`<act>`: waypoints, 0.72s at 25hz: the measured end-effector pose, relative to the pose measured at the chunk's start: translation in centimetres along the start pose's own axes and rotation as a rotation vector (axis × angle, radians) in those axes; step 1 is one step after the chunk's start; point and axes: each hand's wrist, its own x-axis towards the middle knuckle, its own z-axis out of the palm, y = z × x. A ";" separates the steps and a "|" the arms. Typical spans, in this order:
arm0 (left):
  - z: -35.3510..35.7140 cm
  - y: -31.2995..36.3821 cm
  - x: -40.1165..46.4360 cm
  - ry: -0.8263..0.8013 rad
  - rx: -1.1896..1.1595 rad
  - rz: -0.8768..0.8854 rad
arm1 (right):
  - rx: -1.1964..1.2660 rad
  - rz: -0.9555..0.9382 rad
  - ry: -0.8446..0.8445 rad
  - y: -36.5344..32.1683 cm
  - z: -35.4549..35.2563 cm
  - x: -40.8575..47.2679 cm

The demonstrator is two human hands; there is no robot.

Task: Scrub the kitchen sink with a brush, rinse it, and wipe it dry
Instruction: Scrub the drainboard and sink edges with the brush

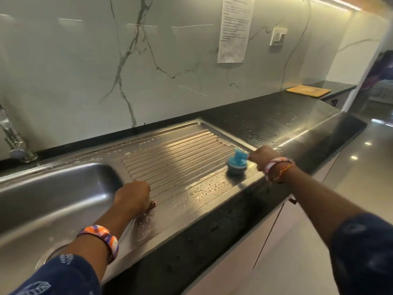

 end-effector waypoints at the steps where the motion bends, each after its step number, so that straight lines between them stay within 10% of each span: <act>1: 0.0 0.4 0.1 0.020 0.032 -0.007 | -0.004 0.078 0.038 0.9 -1.0 1.6; 5: -0.2 0.8 1.2 0.046 0.093 -0.037 | 0.100 0.146 0.087 1.2 -0.8 1.9; 12: -1.8 1.1 3.2 -0.100 0.156 -0.031 | 0.163 -0.403 -0.428 -4.6 5.8 -7.6; 18: -1.2 1.0 3.6 -0.071 0.157 -0.037 | -0.096 -0.149 -0.075 -0.6 0.1 3.0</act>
